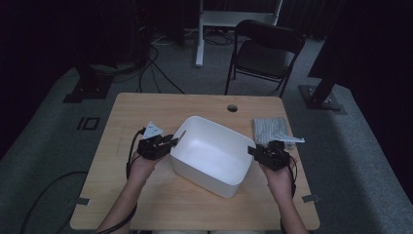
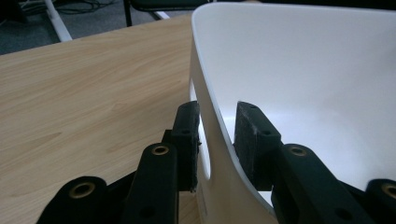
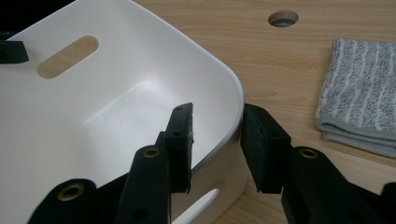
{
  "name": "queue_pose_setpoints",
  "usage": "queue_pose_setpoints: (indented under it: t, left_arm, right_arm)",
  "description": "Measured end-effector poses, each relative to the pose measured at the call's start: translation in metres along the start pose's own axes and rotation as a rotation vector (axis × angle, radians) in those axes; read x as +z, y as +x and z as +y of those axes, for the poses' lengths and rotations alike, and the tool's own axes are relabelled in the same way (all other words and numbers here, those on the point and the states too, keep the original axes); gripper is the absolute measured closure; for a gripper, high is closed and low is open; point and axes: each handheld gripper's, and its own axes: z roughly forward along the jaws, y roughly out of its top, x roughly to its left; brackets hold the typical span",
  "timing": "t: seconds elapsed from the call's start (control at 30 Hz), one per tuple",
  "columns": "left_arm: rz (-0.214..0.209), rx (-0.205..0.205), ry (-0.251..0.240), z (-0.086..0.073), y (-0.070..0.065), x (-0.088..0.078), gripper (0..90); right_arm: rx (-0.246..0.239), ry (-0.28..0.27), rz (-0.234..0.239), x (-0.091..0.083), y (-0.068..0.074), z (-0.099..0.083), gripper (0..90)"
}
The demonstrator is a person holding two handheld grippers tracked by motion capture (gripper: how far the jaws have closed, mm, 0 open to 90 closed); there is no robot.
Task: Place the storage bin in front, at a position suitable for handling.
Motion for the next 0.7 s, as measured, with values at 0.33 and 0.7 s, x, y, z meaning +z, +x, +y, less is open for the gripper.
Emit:
queue_pose_setpoints:
  t: [0.33, 0.7]
  left_arm:
    - [0.008, -0.015, -0.012, -0.011, -0.002, -0.013, 76.7]
    - [0.047, -0.016, -0.018, -0.025, -0.004, -0.036, 76.3]
  right_arm:
    - [-0.022, 0.009, 0.018, 0.002, 0.004, 0.001, 65.0]
    - [-0.081, 0.024, 0.053, 0.013, 0.013, 0.008, 70.8]
